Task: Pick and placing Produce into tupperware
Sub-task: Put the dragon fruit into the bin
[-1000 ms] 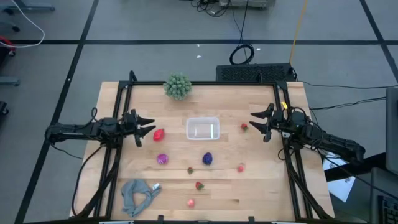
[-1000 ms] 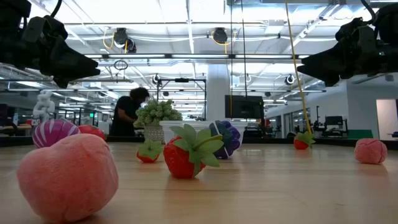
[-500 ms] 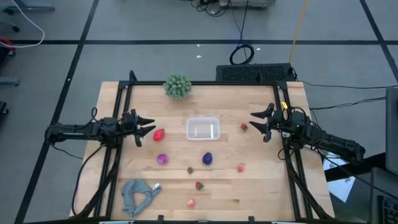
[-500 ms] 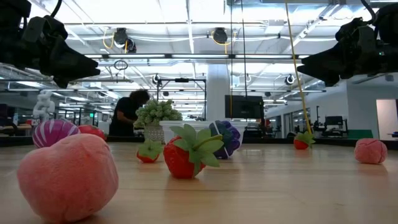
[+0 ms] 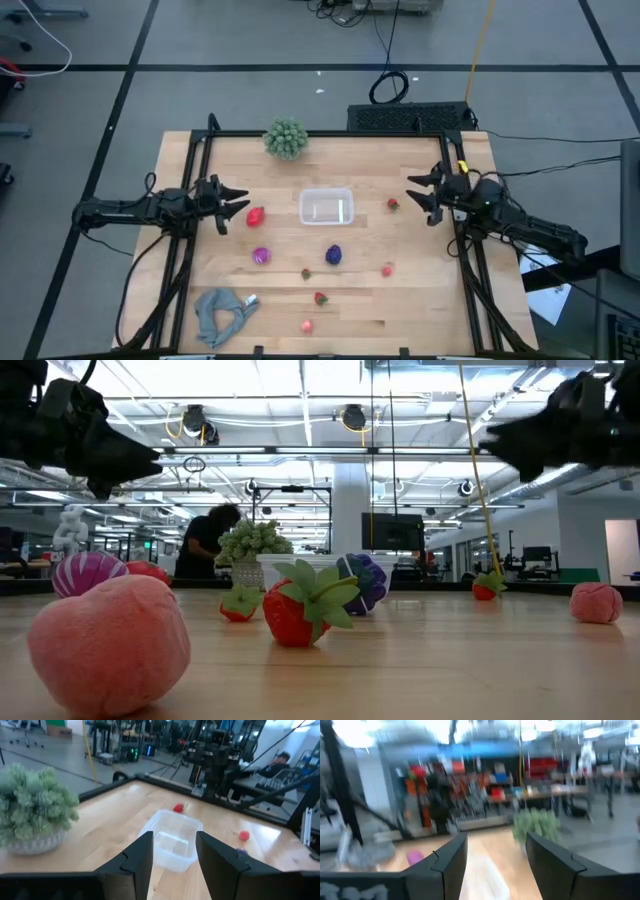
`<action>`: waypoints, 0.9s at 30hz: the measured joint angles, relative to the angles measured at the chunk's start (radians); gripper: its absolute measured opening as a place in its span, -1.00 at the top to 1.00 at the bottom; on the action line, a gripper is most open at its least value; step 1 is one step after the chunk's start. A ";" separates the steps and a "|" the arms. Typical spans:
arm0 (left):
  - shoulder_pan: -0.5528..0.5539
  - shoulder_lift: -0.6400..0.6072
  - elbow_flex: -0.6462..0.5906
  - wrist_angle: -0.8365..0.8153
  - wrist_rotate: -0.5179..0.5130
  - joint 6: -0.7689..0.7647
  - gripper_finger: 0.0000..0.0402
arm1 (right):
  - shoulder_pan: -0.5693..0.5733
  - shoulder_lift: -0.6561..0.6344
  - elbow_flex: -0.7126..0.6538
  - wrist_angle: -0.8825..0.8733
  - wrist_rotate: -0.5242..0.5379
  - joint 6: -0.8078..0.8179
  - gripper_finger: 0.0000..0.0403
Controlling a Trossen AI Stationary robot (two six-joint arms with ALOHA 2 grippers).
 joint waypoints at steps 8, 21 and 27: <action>0.000 0.067 0.317 -0.110 -0.001 0.174 0.24 | 0.000 0.042 0.196 0.139 -0.131 -0.041 0.04; 0.000 0.920 1.302 -1.270 -0.250 -0.102 0.24 | 0.000 0.569 1.047 -0.922 0.119 -0.234 0.04; 0.000 1.145 1.286 -1.493 -0.161 -0.295 0.24 | -0.001 0.712 1.199 -1.143 0.236 -0.227 0.04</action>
